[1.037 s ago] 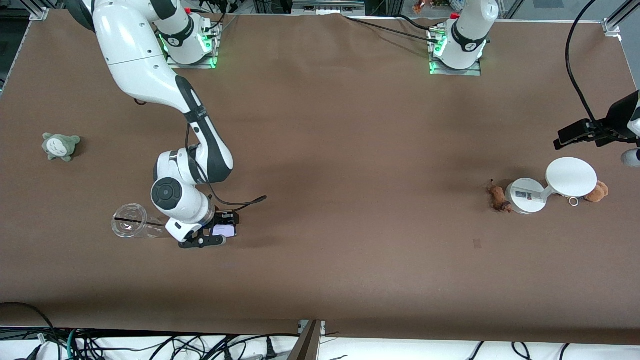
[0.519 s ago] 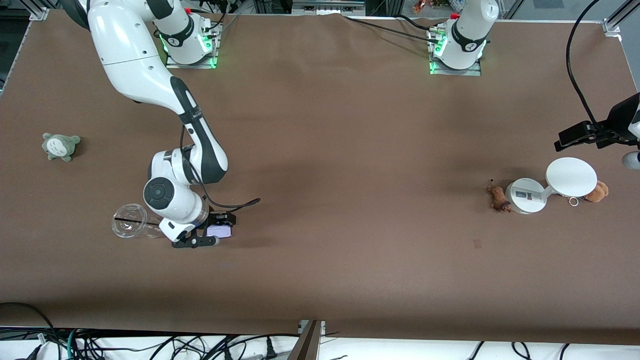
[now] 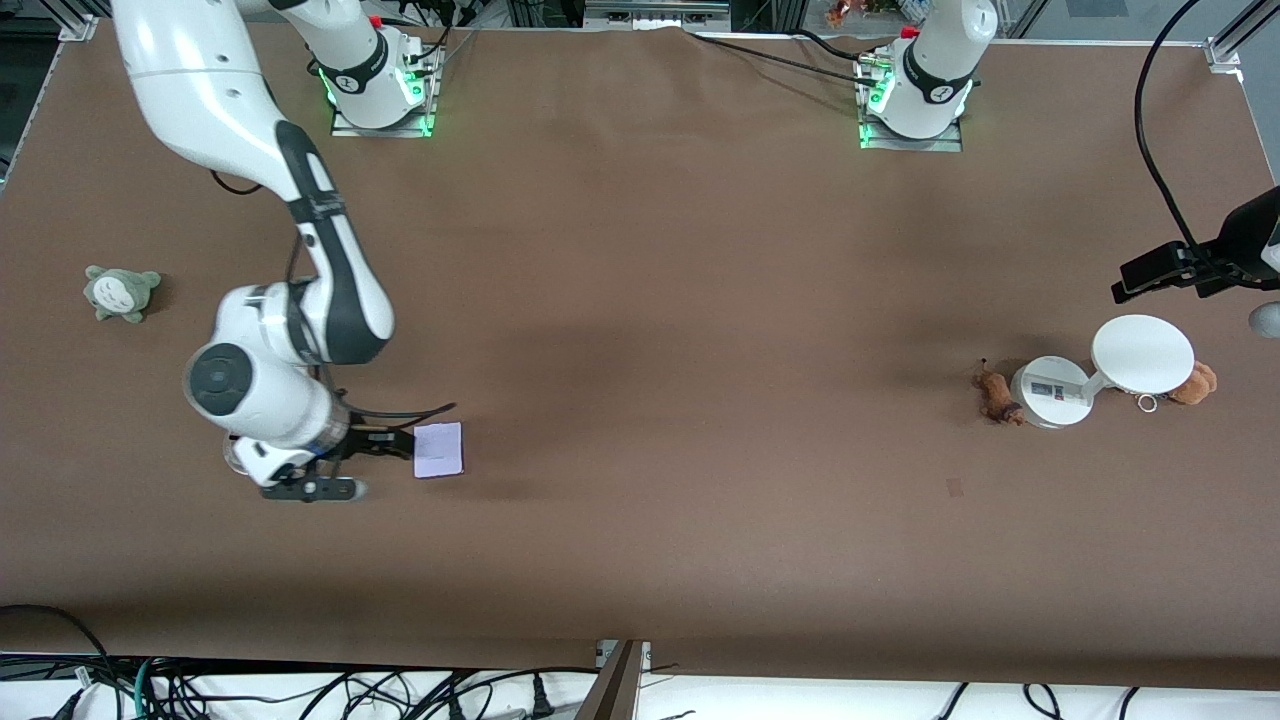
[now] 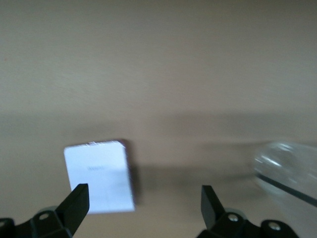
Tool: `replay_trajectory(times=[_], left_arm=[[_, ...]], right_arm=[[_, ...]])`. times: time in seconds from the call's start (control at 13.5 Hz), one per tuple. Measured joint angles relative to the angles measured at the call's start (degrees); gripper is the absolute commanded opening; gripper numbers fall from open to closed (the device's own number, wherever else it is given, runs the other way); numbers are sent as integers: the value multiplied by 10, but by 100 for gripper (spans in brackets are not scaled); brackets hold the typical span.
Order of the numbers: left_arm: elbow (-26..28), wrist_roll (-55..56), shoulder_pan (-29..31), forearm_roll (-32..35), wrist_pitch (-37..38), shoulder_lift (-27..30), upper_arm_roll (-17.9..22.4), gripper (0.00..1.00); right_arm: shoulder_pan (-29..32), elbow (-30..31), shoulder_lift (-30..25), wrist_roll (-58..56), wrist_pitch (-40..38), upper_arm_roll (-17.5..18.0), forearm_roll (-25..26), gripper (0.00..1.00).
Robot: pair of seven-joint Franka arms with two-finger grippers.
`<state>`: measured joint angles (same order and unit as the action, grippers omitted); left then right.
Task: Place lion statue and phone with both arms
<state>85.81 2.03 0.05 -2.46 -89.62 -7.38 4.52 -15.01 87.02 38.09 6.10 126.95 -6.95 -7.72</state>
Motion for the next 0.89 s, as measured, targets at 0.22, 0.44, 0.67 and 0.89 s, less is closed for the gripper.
replay_trajectory(times=[0.22, 0.44, 0.67, 0.89], left_arm=[[0, 0, 0, 0, 0, 0, 0, 100], [0, 0, 0, 0, 0, -1, 0, 100], [-1, 0, 1, 0, 0, -1, 0, 100], [-1, 0, 1, 0, 0, -1, 1, 100]], right_arm=[[2, -1, -56, -1, -87, -2, 0, 100], [2, -6, -112, -1, -177, -3, 0, 100], [2, -18, -174, -1, -269, -15, 0, 100], [1, -19, -230, -1, -346, -35, 0, 100]])
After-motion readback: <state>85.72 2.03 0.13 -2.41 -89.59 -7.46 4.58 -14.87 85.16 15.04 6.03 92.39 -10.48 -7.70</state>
